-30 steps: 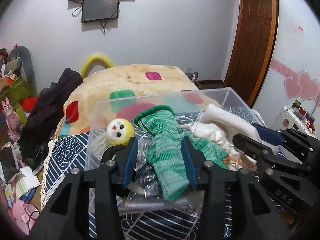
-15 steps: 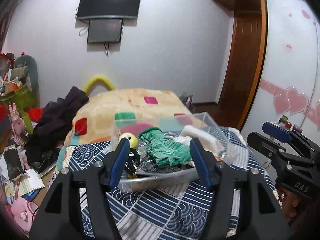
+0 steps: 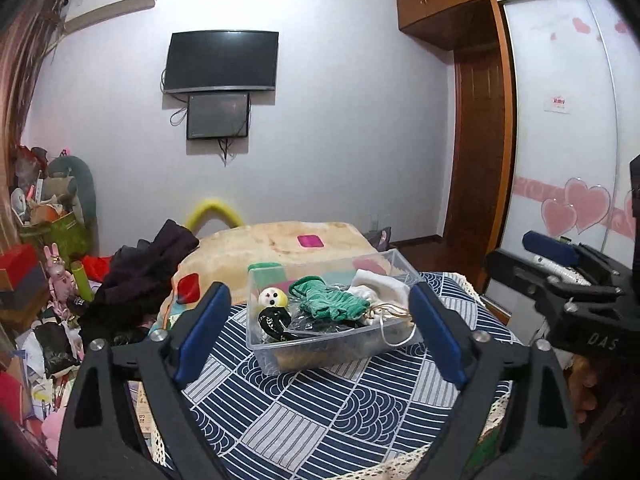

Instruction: Organize soft objects

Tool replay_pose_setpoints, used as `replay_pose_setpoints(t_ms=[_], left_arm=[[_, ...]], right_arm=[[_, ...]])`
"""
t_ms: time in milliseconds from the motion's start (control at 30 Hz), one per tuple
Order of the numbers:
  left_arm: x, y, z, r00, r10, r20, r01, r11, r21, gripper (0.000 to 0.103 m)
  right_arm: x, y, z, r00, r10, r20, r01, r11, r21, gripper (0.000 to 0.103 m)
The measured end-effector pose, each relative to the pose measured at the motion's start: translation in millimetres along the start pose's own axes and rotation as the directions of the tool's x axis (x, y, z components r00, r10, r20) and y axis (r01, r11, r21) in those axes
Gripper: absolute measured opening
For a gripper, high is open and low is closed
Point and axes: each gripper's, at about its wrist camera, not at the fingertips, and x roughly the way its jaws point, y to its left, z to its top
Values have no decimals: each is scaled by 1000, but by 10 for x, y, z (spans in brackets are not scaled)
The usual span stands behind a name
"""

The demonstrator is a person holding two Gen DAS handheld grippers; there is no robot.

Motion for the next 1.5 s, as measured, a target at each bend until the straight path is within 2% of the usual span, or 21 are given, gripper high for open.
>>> replay_pose_setpoints(t_ms=[300, 1500], left_arm=[[-61, 8, -53, 1000, -6, 6, 6, 1000, -28, 97], [-66, -2, -88, 1000, -9, 2, 9, 999, -40, 97]], right_arm=[[-21, 38, -68, 1000, 2, 4, -2, 1000, 6, 93], [-142, 62, -97, 1000, 13, 20, -13, 1000, 9, 93]])
